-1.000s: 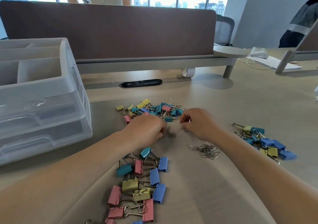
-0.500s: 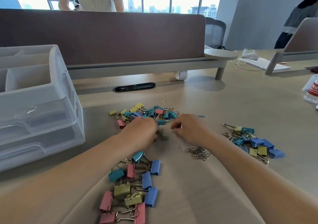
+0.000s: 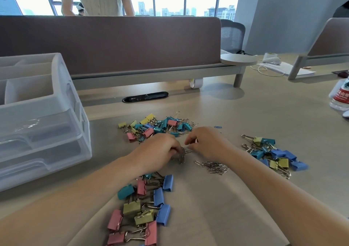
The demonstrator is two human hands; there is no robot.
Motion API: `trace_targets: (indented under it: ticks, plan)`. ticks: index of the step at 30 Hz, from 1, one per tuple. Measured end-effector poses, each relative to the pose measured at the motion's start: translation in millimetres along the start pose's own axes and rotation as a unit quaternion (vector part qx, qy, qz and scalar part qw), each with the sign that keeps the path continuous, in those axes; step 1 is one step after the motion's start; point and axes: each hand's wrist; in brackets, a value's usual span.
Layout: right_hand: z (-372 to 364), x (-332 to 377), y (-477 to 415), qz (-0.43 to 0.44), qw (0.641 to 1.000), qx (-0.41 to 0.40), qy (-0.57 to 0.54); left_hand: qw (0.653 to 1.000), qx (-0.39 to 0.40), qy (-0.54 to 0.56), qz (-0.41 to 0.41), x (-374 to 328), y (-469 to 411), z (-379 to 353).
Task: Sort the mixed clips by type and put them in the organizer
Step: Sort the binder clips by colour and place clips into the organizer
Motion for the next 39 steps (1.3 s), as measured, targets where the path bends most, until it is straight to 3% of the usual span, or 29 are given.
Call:
trace_targets:
  ticks: [5,12,17,22,26,30,34,39]
  plan:
    - [-3,7,1,0.015,0.999,0.019,0.037,0.997,-0.037,-0.02,0.057,3,0,9]
    - [-11,19,-4,0.044,0.993,0.05,0.1,0.992,0.059,-0.052,0.099,0,3,4]
    - [0,14,15,0.052,0.994,0.065,0.073,0.994,0.055,-0.029,0.092,-15,2,-1]
    - [4,3,32,0.007,0.996,0.082,0.038,0.993,0.066,0.016,0.092,-27,-2,-4]
    - [11,-10,44,-0.026,0.999,0.038,-0.009,0.993,0.079,0.045,0.076,-36,-2,-5]
    - [20,-32,54,-0.084,0.996,-0.008,0.039,0.994,0.061,0.059,0.075,-42,-3,-5]
    - [19,-35,59,-0.102,0.991,0.02,0.089,0.993,0.05,0.03,0.106,-41,-8,-10]
    - [16,-27,61,-0.105,0.988,0.045,0.103,0.991,0.093,0.022,0.093,-52,-14,-12]
Point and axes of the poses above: each hand's wrist, its own y-axis away from the middle knuckle, its own z-axis out of the back of the hand, x = y × z, and after that the axes turned 4 degrees about x, right-handed
